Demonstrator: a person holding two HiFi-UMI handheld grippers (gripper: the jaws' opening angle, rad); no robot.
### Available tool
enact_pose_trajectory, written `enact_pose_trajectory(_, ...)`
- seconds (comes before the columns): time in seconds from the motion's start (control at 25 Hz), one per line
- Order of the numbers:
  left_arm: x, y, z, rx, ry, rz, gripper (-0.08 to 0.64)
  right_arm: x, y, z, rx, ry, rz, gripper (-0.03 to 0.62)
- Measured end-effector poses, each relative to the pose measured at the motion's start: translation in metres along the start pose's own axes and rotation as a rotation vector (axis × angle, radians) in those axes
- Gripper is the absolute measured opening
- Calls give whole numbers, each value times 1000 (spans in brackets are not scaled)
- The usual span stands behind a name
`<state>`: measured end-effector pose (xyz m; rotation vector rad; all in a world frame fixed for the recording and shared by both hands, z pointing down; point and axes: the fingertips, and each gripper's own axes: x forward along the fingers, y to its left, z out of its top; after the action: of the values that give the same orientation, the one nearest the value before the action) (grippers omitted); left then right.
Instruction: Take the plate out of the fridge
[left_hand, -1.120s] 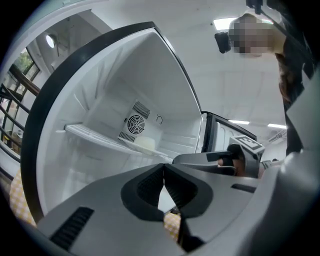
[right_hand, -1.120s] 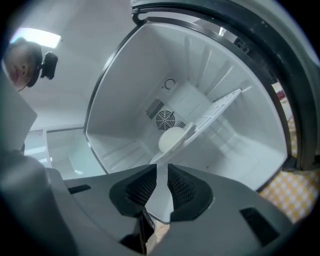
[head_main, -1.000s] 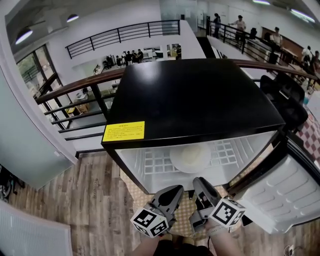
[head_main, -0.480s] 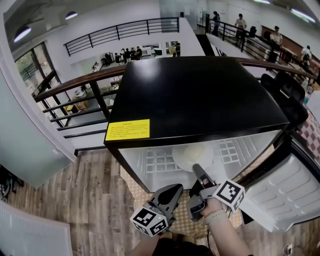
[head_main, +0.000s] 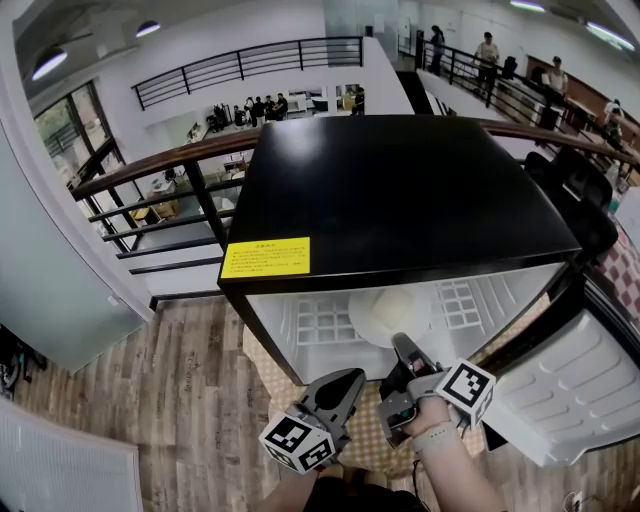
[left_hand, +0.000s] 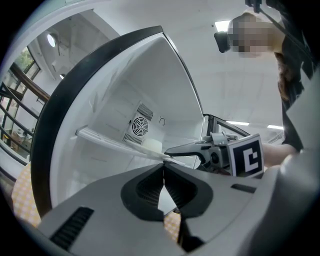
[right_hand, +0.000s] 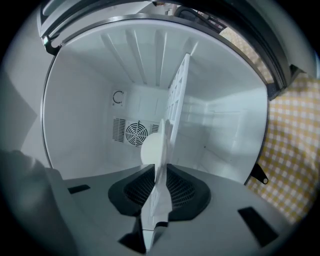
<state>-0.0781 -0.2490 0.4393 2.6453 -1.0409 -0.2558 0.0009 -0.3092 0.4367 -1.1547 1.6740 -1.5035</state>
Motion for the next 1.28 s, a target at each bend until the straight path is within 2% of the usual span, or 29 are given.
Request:
enact_pose_trajectory(0.08, 1, 0, 1, 0, -3, -1, 9, -3, 3, 1, -14, -5, 6, 60)
enact_pose_trajectory(0.24, 2, -4, 1, 3, -5, -10, 9, -6, 4, 0, 4, -12, 31, 52)
enact_pose_trajectory(0.52, 4, -6, 0, 2, -7, -15, 9, -16, 4, -6, 34, -10, 47, 51)
enact_pose_trajectory(0.92, 3, -6, 0, -8, -2, -13, 9, -19, 1, -1, 29, -36, 70, 57)
enact_pose_trajectory(1.28, 2, -4, -4, -11, 0, -10, 9, -15, 3, -2, 73, -39, 84, 55)
